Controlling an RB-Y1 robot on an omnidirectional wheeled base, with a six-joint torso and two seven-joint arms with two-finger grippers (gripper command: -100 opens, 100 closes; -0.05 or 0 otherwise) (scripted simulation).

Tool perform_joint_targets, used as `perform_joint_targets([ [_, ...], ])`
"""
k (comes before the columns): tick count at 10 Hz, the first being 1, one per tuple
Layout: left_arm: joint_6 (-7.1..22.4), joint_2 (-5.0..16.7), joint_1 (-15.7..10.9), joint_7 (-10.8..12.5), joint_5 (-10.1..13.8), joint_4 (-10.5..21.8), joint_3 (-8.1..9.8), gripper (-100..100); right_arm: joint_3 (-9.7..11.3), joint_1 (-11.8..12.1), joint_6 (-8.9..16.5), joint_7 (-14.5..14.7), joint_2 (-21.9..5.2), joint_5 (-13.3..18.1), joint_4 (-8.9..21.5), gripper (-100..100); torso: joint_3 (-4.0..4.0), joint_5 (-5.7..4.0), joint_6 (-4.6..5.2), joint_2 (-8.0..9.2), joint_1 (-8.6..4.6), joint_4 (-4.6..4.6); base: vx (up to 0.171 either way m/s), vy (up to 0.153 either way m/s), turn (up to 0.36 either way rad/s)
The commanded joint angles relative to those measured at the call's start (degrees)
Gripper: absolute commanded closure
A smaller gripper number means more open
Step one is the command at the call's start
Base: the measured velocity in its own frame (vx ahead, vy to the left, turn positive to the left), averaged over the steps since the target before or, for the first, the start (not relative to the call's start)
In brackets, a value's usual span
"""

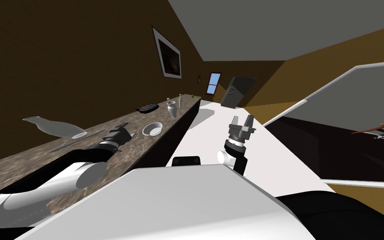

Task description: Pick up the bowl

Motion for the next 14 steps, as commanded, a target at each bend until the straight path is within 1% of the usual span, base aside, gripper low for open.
perform_joint_targets([
  [1,2.86,1.42,0.93,0.17,1.9,-0.46,0.84,-100,0.0,0.0,0.0,0.0,0.0,0.0,0.0,0,0.0,0.0,0.0,0.0,0.0,0.0,0.053,-0.017,-0.002],
  [2,4.3,1.42,0.93,0.17,1.9,-0.46,0.84,-100,0.0,0.0,0.0,0.0,0.0,0.0,0.0,0,-0.03,-0.01,0.0,-0.06,-0.03,-0.01,0.056,-0.014,0.002],
  [3,5.95,2.72,1.67,0.35,3.45,-0.82,1.46,-100,0.0,0.0,0.0,0.0,0.0,0.0,0.0,0,-0.05,-0.01,0.0,-0.08,-0.02,-0.02,0.068,-0.011,-0.001],
  [4,7.64,2.72,1.67,0.35,3.45,-0.82,1.46,-100,0.0,0.0,0.0,0.0,0.0,0.0,0.0,0,-0.07,-0.01,0.0,-0.13,-0.01,-0.03,0.055,-0.005,0.0],
  [5,9.51,4.06,2.44,0.53,4.92,-1.16,2.0,-100,0.0,0.0,0.0,0.0,0.0,0.0,0.0,0,-0.07,0.0,0.0,-0.11,0.02,-0.03,0.062,0.005,-0.002],
  [6,10.93,4.06,2.44,0.53,4.92,-1.16,2.0,-100,0.0,0.0,0.0,0.0,0.0,0.0,0.0,0,-0.07,0.01,0.0,-0.13,0.05,-0.03,0.048,0.0,-0.003],
  [7,12.65,5.43,3.22,0.73,6.32,-1.47,2.46,-100,0.0,0.0,0.0,0.0,0.0,0.0,0.0,0,-0.05,0.01,0.0,-0.08,0.04,-0.02,0.063,-0.014,-0.004],
  [8,14.14,5.43,3.22,0.73,6.32,-1.47,2.46,-100,0.0,0.0,0.0,0.0,0.0,0.0,0.0,0,-0.07,0.0,0.0,-0.12,-0.01,-0.02,0.059,-0.011,0.001],
  [9,15.92,6.81,4.02,0.93,7.63,-1.76,2.82,-100,0.0,0.0,0.0,0.0,0.0,0.0,0.0,0,-0.07,0.0,0.0,-0.11,0.0,-0.03,0.066,0.006,-0.005],
  [10,17.26,6.81,4.02,0.93,7.63,-1.76,2.82,-100,0.0,0.0,0.0,0.0,0.0,0.0,0.0,0,-0.07,0.0,0.0,-0.13,0.05,-0.03,0.053,-0.002,-0.003],
  [11,19.08,8.17,4.82,1.14,8.86,-2.02,3.09,-100,0.0,0.0,0.0,0.0,0.0,0.0,0.0,0,-0.06,0.01,0.0,-0.1,0.03,-0.03,0.068,-0.015,-0.008],
  [12,20.27,8.17,4.82,1.14,8.86,-2.02,3.09,-100,0.0,0.0,0.0,0.0,0.0,0.0,0.0,0,-0.08,0.0,0.0,-0.14,-0.01,-0.03,0.058,-0.01,0.0],
  [13,22.45,9.51,5.62,1.35,10.0,-2.24,3.26,-100,0.0,0.0,0.0,0.0,0.0,0.0,0.0,0,-0.07,0.0,0.0,-0.11,0.0,-0.03,0.066,0.005,-0.008],
  [14,23.16,9.51,5.62,1.35,10.0,-2.24,3.26,-100,0.0,0.0,0.0,0.0,0.0,0.0,0.0,0,-0.08,0.01,0.0,-0.13,0.05,-0.03,0.056,0.008,-0.003],
])
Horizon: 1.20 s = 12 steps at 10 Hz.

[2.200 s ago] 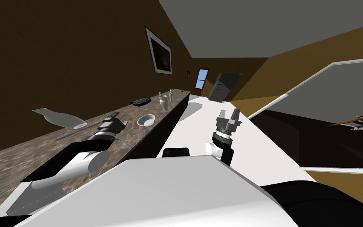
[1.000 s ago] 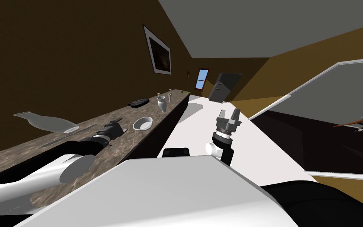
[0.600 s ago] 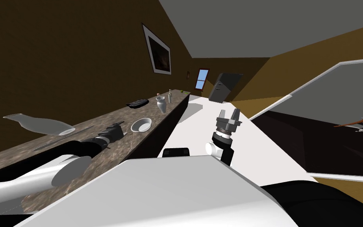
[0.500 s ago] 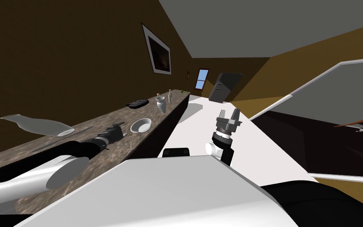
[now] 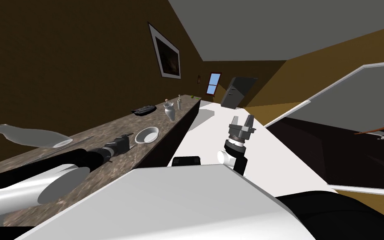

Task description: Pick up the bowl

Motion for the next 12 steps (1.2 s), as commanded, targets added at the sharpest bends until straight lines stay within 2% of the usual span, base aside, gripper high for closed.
perform_joint_targets([
  [1,2.86,1.26,1.17,0.2,1.11,-0.43,0.03,-100,0.0,0.0,0.0,0.0,0.0,0.0,0.0,0,0.0,0.0,0.0,0.0,0.0,0.0,0.067,-0.005,-0.013],
  [2,3.47,1.26,1.17,0.2,1.11,-0.43,0.03,-100,0.0,0.0,0.0,0.0,0.0,0.0,0.0,0,-0.01,0.0,-0.01,-0.02,-0.04,0.0,0.058,-0.005,-0.001],
  [3,5.16,2.5,1.95,0.41,2.06,-0.59,0.03,-100,0.0,0.0,0.0,0.0,0.0,0.0,0.0,0,0.0,-0.01,0.0,0.0,-0.04,0.0,0.075,0.003,-0.01],
  [4,6.07,2.5,1.95,0.41,2.06,-0.59,0.03,-100,0.0,0.0,0.0,0.0,0.0,0.0,0.0,0,-0.02,-0.01,0.0,-0.05,-0.02,-0.01,0.057,0.005,-0.007],
  [5,8.04,3.65,2.7,0.62,2.93,-0.73,-0.02,-100,0.0,0.0,0.0,0.0,0.0,0.0,0.0,0,0.0,0.0,0.0,0.0,-0.01,0.0,0.056,0.002,-0.014],
  [6,8.51,3.65,2.7,0.62,2.93,-0.73,-0.02,-100,0.0,0.0,0.0,0.0,0.0,0.0,0.0,0,0.0,0.0,0.0,0.0,-0.01,0.0,0.054,0.003,-0.006],
  [8,12.3,5.68,4.09,1.02,4.36,-0.95,-0.28,-100,0.0,0.0,0.0,0.0,0.0,0.0,0.0,0,0.01,-0.01,0.0,0.01,-0.01,0.0,0.071,0.006,-0.014],
  [9,12.8,5.68,4.09,1.02,4.36,-0.95,-0.28,-100,0.0,0.0,0.0,0.0,0.0,0.0,0.0,0,-0.03,0.0,0.0,-0.07,0.0,-0.01,0.074,0.001,-0.007],
  [12,17.52,7.95,5.77,1.51,5.79,-1.12,-0.85,-100,0.0,0.0,0.0,0.0,0.0,0.0,0.0,0,-0.05,-0.01,0.0,-0.08,-0.02,-0.02,0.08,0.003,-0.013],
])
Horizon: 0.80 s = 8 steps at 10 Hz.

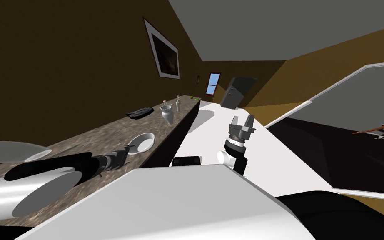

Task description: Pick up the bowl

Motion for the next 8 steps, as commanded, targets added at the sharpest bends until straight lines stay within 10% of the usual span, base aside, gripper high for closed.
perform_joint_targets([
  [1,1.93,0.85,0.89,0.08,0.46,-0.03,-0.43,-100,0.0,0.0,0.0,0.0,0.0,0.0,0.0,0,0.0,0.0,0.0,0.0,0.0,0.0,0.078,0.016,-0.011],
  [4,2.72,1.35,1.34,0.07,0.7,-0.04,-0.65,-100,0.0,0.0,0.0,0.0,0.0,0.0,0.0,0,0.06,0.0,0.0,0.11,0.02,0.02,0.045,0.008,-0.006],
  [5,2.95,1.41,1.33,0.17,0.7,-0.06,-0.69,0,0.0,-0.01,0.0,0.0,0.0,0.0,0.0,0,0.12,0.0,0.0,0.21,0.0,0.05,0.0,0.0,0.0],
  [6,2.75,1.58,0.59,0.29,0.66,1.6,-0.5,-100,0.0,-0.01,0.0,0.0,0.0,0.0,0.0,0,0.16,0.0,-0.01,0.28,-0.01,0.06,-0.038,-0.014,-0.159],
  [8,2.39,1.95,-0.89,0.55,0.59,4.92,-0.12,-100,0.01,-0.03,0.01,0.0,0.0,0.0,0.0,0,0.32,-0.02,0.03,0.56,-0.09,0.12,-0.091,-0.031,-0.215],
])
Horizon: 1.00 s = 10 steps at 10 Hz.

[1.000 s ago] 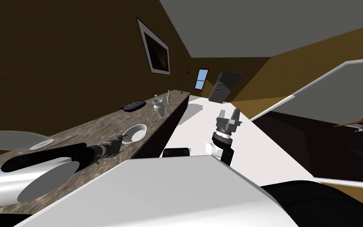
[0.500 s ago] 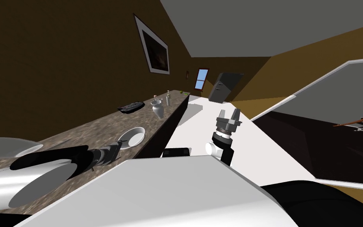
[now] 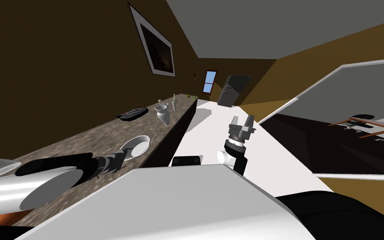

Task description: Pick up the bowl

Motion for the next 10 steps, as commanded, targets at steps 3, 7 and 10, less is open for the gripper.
perform_joint_targets([
  [3,-0.6,0.7,-2.69,0.54,-0.05,5.98,0.76,-100,0.0,0.0,0.0,0.0,0.0,0.0,0.0,0,0.02,-0.01,0.01,0.03,-0.02,0.01,-0.103,-0.04,-0.193],
  [7,-1.33,1.43,-5.65,1.06,-0.19,12.62,1.52,-100,0.0,0.0,0.0,0.0,0.0,0.0,0.0,0,0.01,0.0,0.0,0.0,0.01,0.01,-0.093,-0.038,-0.21],
  [10,-1.4,1.16,-5.23,0.96,-0.41,11.77,1.18,100,-0.01,0.02,0.0,0.0,-0.01,0.0,0.0,0,-0.12,0.02,-0.05,-0.24,0.14,-0.04,-0.017,-0.007,-0.005],
])
